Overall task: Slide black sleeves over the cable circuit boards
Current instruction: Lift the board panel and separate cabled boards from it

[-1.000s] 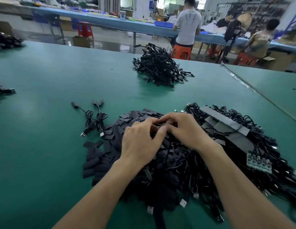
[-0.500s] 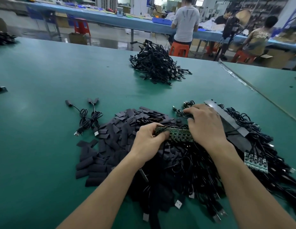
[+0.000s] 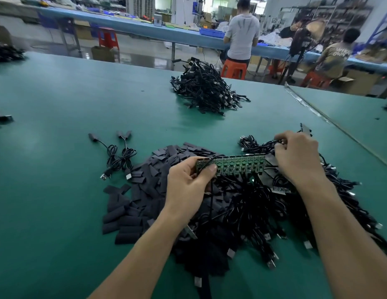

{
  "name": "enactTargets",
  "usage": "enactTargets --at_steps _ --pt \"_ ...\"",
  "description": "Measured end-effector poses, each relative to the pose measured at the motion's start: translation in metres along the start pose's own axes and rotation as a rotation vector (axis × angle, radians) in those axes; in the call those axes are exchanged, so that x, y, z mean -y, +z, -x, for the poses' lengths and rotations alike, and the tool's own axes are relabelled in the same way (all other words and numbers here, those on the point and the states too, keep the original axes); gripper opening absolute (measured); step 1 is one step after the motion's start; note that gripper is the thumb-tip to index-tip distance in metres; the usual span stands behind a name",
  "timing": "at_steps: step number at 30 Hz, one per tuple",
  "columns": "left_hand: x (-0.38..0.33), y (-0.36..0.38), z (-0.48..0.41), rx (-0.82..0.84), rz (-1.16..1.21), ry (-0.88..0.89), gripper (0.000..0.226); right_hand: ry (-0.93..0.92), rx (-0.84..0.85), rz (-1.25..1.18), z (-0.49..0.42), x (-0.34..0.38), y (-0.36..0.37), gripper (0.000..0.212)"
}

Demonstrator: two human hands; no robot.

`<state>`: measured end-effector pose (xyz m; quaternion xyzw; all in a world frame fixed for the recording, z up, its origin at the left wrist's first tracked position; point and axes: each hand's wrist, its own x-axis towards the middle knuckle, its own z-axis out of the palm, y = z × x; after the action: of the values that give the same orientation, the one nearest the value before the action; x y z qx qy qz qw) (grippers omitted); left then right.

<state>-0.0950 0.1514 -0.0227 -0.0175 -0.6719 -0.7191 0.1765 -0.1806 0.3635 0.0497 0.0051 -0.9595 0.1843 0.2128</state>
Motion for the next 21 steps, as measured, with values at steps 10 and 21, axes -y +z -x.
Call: enactTargets --at_steps 10,21 --pt "-0.014 -0.001 -0.004 -0.103 -0.019 0.011 0.014 -0.313 0.247 -0.003 0.019 -0.031 -0.037 0.018" --pt "-0.008 0.009 -0.008 -0.257 0.228 -0.255 0.025 -0.176 -0.261 0.026 0.017 0.000 -0.023 0.025"
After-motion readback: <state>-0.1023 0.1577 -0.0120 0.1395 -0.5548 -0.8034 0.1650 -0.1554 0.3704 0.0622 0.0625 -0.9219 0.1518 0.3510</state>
